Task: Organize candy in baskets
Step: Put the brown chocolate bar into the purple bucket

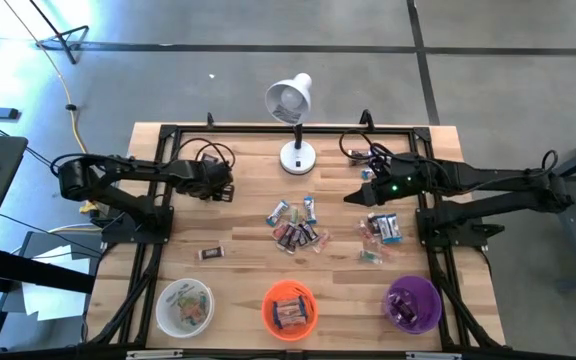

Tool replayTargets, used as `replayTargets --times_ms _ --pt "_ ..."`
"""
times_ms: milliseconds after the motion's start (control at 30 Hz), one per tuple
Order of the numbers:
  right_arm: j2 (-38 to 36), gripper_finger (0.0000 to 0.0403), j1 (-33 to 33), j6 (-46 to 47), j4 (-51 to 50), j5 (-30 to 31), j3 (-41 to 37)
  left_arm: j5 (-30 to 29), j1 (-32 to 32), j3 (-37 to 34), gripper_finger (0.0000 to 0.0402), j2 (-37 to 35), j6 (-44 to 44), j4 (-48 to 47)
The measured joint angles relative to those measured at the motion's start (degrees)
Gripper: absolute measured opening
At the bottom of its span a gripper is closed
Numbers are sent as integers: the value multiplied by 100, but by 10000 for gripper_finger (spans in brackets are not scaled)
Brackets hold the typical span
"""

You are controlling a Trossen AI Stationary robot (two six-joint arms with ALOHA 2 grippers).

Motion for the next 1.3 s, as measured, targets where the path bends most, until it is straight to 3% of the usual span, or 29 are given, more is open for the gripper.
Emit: replayTargets --times_ms 100,200,267,500,667,833,1000,1300 --pt "0 133 -50 -91 -4 0 0 0 -53 -26 106 -37 138 225" --pt "0 133 -121 -97 -26 1 0 43 -119 -42 33 -185 133 438" --pt "0 133 -162 -97 -23 2 0 56 -157 -52 14 -306 98 477" --pt "61 133 -229 -66 132 4 0 806 -402 286 12 -944 431 640" --pt "565 133 -157 22 783 13 0 846 -825 940 5 -1541 987 1402" --pt "1404 133 -157 -228 2600 137 0 802 -1033 1467 5 -1742 1471 2217" --pt "2153 133 -157 -449 4722 384 2 811 -1038 1831 5 -1744 1775 2210" --pt "3100 133 -142 -443 6197 811 2 813 -1327 2076 5 -1574 1879 2753"
